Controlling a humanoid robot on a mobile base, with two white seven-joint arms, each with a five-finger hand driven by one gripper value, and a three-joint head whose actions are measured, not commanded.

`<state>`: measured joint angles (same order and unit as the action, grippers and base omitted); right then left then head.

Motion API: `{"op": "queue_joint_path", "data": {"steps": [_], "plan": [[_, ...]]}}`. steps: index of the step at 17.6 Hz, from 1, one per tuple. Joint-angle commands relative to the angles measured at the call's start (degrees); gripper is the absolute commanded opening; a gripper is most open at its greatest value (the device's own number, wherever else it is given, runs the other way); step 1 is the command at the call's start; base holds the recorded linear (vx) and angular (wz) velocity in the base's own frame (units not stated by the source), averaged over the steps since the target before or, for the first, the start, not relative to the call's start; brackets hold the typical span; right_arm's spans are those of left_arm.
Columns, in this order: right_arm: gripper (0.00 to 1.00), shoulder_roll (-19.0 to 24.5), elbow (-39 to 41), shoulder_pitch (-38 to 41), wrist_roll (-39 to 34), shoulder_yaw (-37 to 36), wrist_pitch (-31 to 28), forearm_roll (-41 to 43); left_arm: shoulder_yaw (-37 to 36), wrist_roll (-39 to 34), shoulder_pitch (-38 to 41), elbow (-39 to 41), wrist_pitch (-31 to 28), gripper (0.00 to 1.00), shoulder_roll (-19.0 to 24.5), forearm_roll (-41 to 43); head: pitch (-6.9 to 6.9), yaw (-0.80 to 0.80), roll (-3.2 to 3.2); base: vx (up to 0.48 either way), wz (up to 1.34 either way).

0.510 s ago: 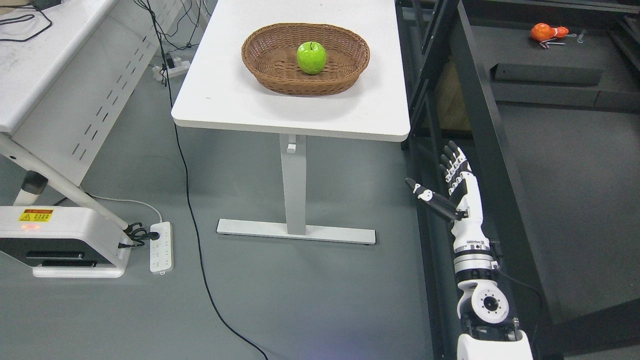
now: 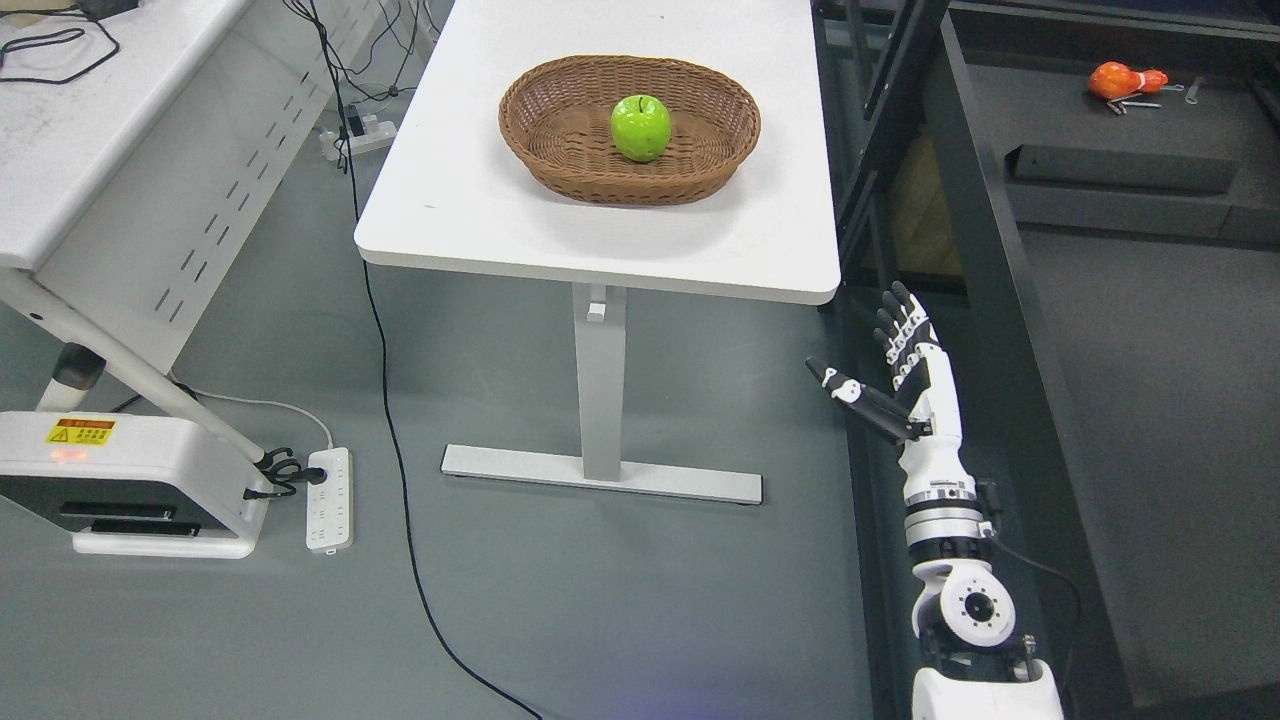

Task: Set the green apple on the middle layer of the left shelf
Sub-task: 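Drive toward the table with the wicker basket, right hand raised, then reach the right hand over the basket toward the green apple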

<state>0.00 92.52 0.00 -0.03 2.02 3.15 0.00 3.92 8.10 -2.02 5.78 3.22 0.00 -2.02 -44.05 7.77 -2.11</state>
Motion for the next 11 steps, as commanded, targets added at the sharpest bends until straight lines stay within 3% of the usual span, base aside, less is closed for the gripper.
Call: {"op": "queue_joint_path", "data": {"steps": [1,2,5,9,11], "plan": [[1.0,-1.0,-0.06,0.97,0.03,0.17,0.1,-0.08,0.03,-0.01,0.0,0.02,0.03,1.0,1.0,0.0,0.0,0.0,0.0,0.111,0.11],[1.0,-3.05,-0.06,0.44,0.03,0.35,0.71,-4.79,-0.14,-0.01,0.0,0.02,0.03,1.0,1.0,0.0,0.0,0.0,0.0,0.142,0.1],[1.0,-10.96,0.03,-3.6,0.82,2.1,0.9,-36.82,-0.14,-0.01,0.0,0.02,0.03,1.0,1.0,0.0,0.0,0.0,0.0,0.141,0.09],[1.0,-13.18,3.0,-3.43,0.91,1.32,1.33,-37.18,0.03,-0.01,0.0,0.02,0.03,1.0,1.0,0.0,0.0,0.0,0.0,0.178,0.12],[1.0,-12.57,4.33,-3.34,0.47,1.23,5.1,-36.92,0.03,-0.01,0.0,0.02,0.03,1.0,1.0,0.0,0.0,0.0,0.0,0.2,0.13]]}}
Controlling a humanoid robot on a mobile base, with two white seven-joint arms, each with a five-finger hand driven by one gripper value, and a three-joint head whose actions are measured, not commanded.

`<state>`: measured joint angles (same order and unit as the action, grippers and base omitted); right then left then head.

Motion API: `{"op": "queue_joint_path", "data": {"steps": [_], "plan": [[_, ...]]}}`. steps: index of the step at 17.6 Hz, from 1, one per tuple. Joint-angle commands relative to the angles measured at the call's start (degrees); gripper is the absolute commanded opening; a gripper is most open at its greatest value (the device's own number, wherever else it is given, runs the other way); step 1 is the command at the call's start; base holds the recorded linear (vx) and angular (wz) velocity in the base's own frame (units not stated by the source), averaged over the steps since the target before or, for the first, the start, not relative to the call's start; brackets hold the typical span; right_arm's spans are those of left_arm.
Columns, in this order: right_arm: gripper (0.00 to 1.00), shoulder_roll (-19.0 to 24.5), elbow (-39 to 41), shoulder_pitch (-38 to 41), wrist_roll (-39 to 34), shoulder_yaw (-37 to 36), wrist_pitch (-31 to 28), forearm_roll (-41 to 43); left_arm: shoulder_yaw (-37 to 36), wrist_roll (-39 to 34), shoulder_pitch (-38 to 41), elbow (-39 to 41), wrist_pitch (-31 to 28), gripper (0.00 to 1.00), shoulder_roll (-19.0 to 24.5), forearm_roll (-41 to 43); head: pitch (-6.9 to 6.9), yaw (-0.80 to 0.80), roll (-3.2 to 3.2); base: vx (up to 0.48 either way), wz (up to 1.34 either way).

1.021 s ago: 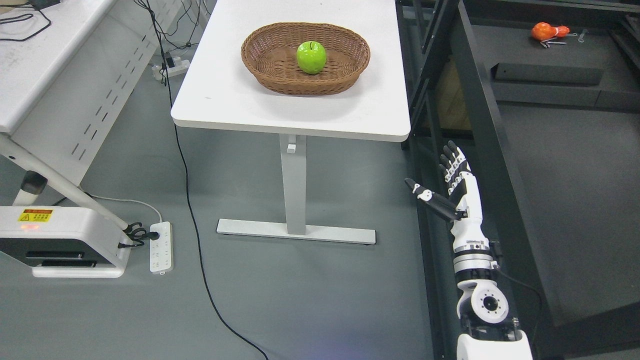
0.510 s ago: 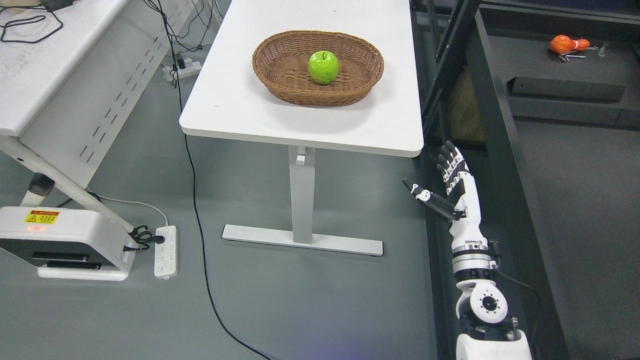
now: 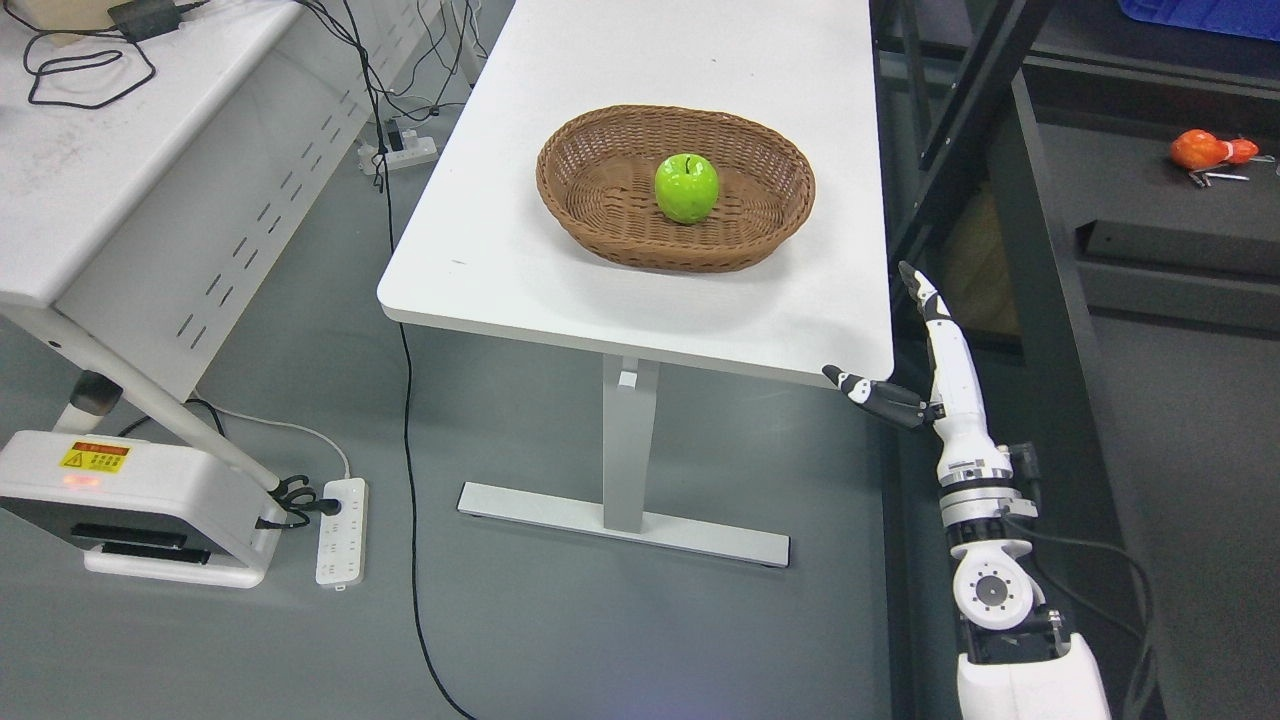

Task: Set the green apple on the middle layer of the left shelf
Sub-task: 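Reach the right hand over the basket toward the green apple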

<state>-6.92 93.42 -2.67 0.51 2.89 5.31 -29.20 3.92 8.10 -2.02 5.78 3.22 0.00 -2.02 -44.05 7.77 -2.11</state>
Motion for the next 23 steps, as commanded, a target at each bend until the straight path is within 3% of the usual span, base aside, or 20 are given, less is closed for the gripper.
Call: {"op": "queue_joint_path", "data": {"steps": [1,7,15,23], "plan": [[1.0,-5.47,3.44,-0.67,-0.42,0.19,3.3,-7.1,0.04,-0.01,0.0,0.02,0.03,1.0,1.0,0.0,0.0,0.0,0.0,0.219,0.12],[1.0,-3.19,3.44,-1.11,-6.31,0.28,3.48,2.29,0.04,-0.01,0.0,-0.07,0.03,1.0,1.0,0.0,0.0,0.0,0.0,0.232,0.09],[1.0,-2.66,3.26,-1.55,-9.48,4.4,3.65,2.22,0.04,-0.01,0.0,0.02,0.03,1.0,1.0,0.0,0.0,0.0,0.0,0.187,0.03],[1.0,2.52,-2.61,-5.76,-9.57,9.42,3.39,-0.49,0.04,-0.01,0.0,0.02,0.03,1.0,1.0,0.0,0.0,0.0,0.0,0.066,0.01]]}}
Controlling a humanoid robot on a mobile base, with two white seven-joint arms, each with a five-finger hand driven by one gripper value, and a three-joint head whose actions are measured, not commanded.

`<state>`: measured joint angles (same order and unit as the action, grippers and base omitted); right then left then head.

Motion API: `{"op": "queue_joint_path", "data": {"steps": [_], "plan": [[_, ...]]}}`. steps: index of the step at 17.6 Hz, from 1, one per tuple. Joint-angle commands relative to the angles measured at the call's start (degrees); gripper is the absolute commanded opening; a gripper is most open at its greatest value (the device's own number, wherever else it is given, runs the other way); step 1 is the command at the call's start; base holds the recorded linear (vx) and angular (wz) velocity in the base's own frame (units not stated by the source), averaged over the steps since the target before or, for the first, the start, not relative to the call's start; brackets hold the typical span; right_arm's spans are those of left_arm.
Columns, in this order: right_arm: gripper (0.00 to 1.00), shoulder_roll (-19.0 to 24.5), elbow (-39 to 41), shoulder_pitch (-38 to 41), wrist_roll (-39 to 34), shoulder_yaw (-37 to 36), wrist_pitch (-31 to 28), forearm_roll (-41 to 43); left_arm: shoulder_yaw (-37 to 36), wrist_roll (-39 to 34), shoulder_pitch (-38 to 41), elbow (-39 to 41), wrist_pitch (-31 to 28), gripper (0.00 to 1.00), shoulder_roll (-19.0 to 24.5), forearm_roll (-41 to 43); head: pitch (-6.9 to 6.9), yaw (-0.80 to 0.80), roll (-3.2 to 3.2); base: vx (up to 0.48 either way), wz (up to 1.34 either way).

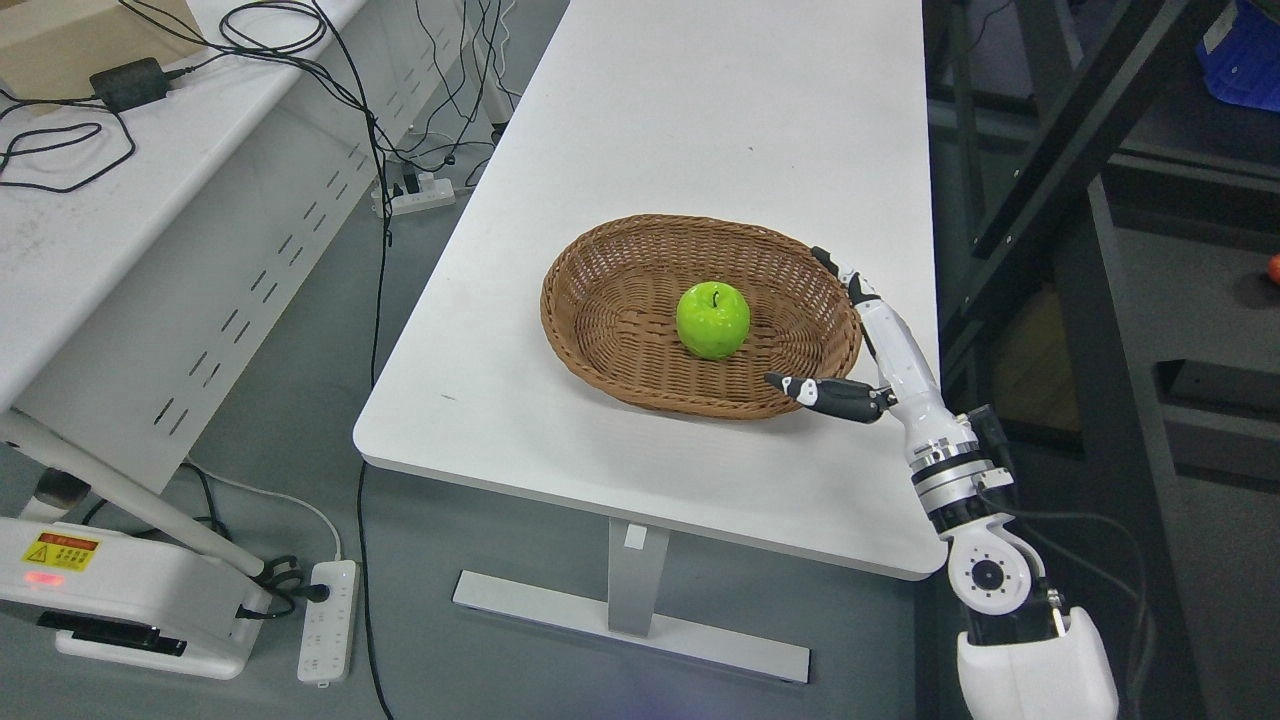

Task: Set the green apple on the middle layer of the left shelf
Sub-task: 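Reach the right hand over the basket toward the green apple, then close the right hand fingers around the green apple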

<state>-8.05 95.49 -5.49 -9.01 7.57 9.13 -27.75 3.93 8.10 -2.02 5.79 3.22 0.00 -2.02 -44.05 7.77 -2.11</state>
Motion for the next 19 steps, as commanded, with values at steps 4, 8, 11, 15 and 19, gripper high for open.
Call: {"op": "queue_joint_path", "data": {"steps": [4,8,11,15,19], "plan": [[1.0,4.36,-14.68,-10.04,-0.13,5.96,-0.51,-6.0,0.02,-0.01,0.0,0.02,0.03,1.0,1.0,0.0,0.0,0.0,0.0,0.006,0.0],[1.0,4.27,-20.94,-14.36,-1.44,9.91,-0.43,-9.6,0.02,-0.01,0.0,0.02,0.03,1.0,1.0,0.0,0.0,0.0,0.0,-0.006,0.0],[1.0,5.15,-24.9,-16.47,-1.71,11.58,-0.43,-11.27,0.02,-0.01,0.0,-0.07,0.03,1.0,1.0,0.0,0.0,0.0,0.0,0.0,0.0],[1.0,5.41,-30.52,-19.72,-1.71,12.2,-0.51,-12.5,0.02,-0.01,0.0,-0.07,0.03,1.0,1.0,0.0,0.0,0.0,0.0,0.0,0.0],[1.0,6.2,-32.29,-20.87,-1.71,12.29,-0.51,-13.65,0.02,-0.01,0.0,0.02,0.03,1.0,1.0,0.0,0.0,0.0,0.0,0.0,0.0]]}}
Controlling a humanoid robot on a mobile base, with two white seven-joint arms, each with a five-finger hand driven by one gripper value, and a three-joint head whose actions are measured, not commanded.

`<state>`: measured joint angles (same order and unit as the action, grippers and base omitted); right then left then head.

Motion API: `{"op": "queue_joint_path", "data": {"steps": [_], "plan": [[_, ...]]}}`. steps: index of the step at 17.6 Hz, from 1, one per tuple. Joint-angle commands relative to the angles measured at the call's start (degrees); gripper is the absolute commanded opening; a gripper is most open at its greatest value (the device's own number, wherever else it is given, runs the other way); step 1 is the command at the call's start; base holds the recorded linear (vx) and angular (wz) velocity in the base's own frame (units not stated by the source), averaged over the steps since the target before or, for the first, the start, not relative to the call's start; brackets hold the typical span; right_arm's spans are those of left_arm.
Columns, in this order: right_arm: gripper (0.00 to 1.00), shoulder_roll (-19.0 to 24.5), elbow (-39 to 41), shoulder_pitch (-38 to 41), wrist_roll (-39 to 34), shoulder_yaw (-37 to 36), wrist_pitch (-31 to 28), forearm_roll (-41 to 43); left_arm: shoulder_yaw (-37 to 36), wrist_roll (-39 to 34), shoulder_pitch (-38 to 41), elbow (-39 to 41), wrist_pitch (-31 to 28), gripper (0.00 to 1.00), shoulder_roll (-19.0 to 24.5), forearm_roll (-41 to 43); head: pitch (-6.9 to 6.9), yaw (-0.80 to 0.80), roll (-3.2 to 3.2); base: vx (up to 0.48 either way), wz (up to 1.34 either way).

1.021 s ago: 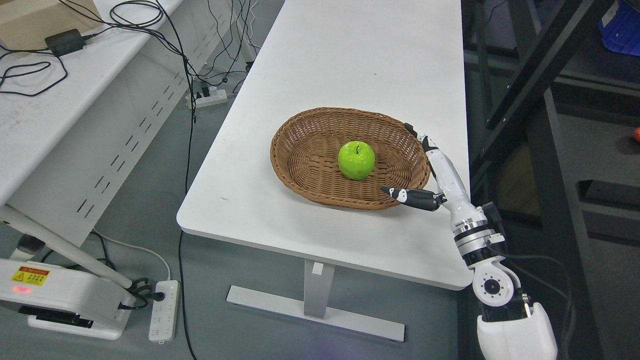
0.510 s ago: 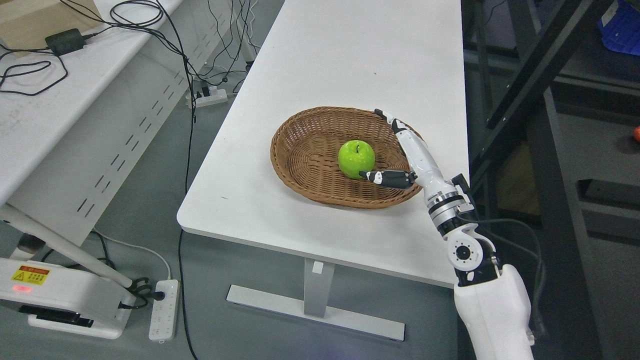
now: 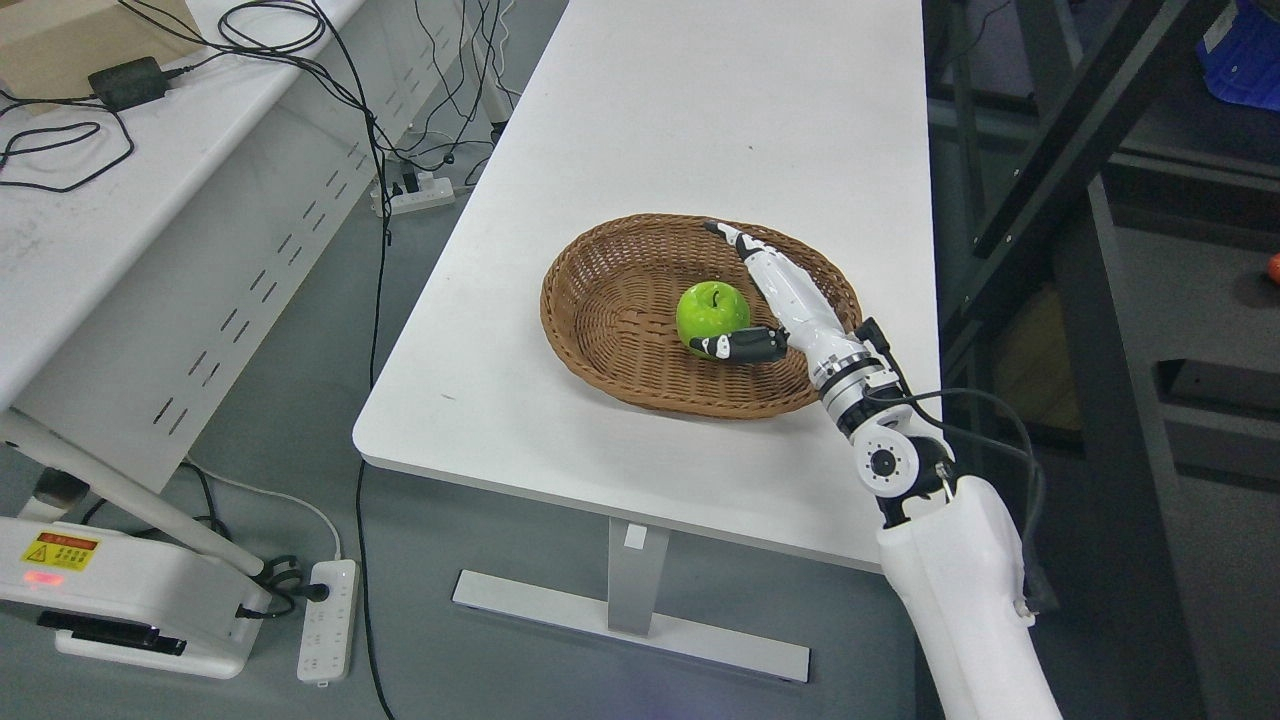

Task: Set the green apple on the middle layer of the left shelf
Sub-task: 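Close the right hand fingers around the green apple, then lift the green apple out of the basket with the right hand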

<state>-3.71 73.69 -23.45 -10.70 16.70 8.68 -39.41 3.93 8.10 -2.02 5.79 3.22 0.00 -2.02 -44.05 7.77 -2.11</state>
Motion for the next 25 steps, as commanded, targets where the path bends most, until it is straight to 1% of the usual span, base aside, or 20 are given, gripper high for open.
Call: {"op": "queue_joint_path", "data": {"steps": [1,3,5,7,8,10,11,12,14,16,17,20,21,23,24,25], "plan": [[1.0,2.39,-10.5,-2.92,0.06,3.33,-0.07,-3.56,-0.15,-0.01,0.0,-0.07,0.03,1.0,1.0,0.0,0.0,0.0,0.0,0.0,0.0],[1.0,2.66,-10.5,-2.83,0.33,3.33,-0.07,-6.11,0.03,-0.01,0.0,0.02,0.03,1.0,1.0,0.0,0.0,0.0,0.0,0.001,-0.01],[0.99,2.71,-10.5,-2.66,0.42,3.34,-0.07,-6.3,0.03,-0.01,0.0,0.01,0.03,1.0,1.0,0.0,0.0,0.0,0.0,0.001,-0.01],[0.93,2.66,-10.5,-2.57,0.59,3.25,-0.24,-6.38,0.03,-0.01,0.0,0.02,0.03,1.0,1.0,0.0,0.0,0.0,0.0,0.0,0.0],[0.88,2.66,-10.5,-2.48,0.77,3.16,-0.77,-6.3,0.03,-0.01,0.0,0.02,0.03,1.0,1.0,0.0,0.0,0.0,0.0,0.0,0.0],[0.76,2.71,-10.41,-2.39,0.85,2.72,-1.39,-6.04,0.03,-0.01,0.0,-0.07,0.03,1.0,1.0,0.0,0.0,0.0,0.0,0.0,0.0],[0.66,2.71,-10.41,-2.39,0.85,2.63,-1.39,-5.86,0.03,-0.01,0.0,-0.07,0.03,1.0,1.0,0.0,0.0,0.0,0.0,0.0,0.0],[0.58,2.71,-10.41,-2.48,0.77,2.63,-1.39,-5.86,0.03,-0.01,0.0,-0.07,0.03,1.0,1.0,0.0,0.0,0.0,0.0,0.0,0.0],[0.49,2.71,-10.15,-2.57,0.77,1.58,-1.39,-5.68,-0.15,-0.01,0.0,0.02,0.03,1.0,1.0,0.0,0.0,0.0,0.0,0.0,0.0],[0.26,2.71,-9.8,-2.57,0.77,-0.7,-1.39,-5.51,0.03,-0.01,0.0,0.02,0.03,1.0,1.0,0.0,0.0,0.0,0.0,0.0,0.0],[0.2,2.66,-9.19,-2.57,0.85,-2.1,-1.3,-5.42,-0.15,-0.01,0.0,0.02,0.03,1.0,1.0,0.0,0.0,0.0,0.0,0.0,0.0],[0.12,1.87,-5.24,-1.96,1.47,-4.04,-1.21,-5.33,0.03,-0.01,0.0,0.01,0.03,1.0,1.0,0.0,0.0,0.0,0.0,0.0,0.0],[0.02,1.26,-3.31,-1.52,2.17,-5.01,-1.21,-5.33,-0.15,-0.01,0.0,0.02,0.03,1.0,1.0,0.0,0.0,0.0,0.0,0.0,0.0],[0.0,0.03,1.16,-0.47,2.26,-6.85,-1.91,-5.33,0.03,-0.01,0.0,0.01,0.03,1.0,1.0,0.0,0.0,0.0,0.0,0.0,0.0],[0.0,-0.59,4.58,0.93,2.09,-7.9,-2.78,-5.16,0.03,-0.01,0.0,-0.07,0.03,1.0,1.0,0.0,0.0,0.0,0.0,0.0,0.0],[0.0,-1.98,9.66,3.47,2.26,-9.05,-3.23,-4.29,0.03,-0.01,0.0,0.01,0.03,1.0,1.0,0.0,0.0,0.0,0.0,0.0,0.0]]}}
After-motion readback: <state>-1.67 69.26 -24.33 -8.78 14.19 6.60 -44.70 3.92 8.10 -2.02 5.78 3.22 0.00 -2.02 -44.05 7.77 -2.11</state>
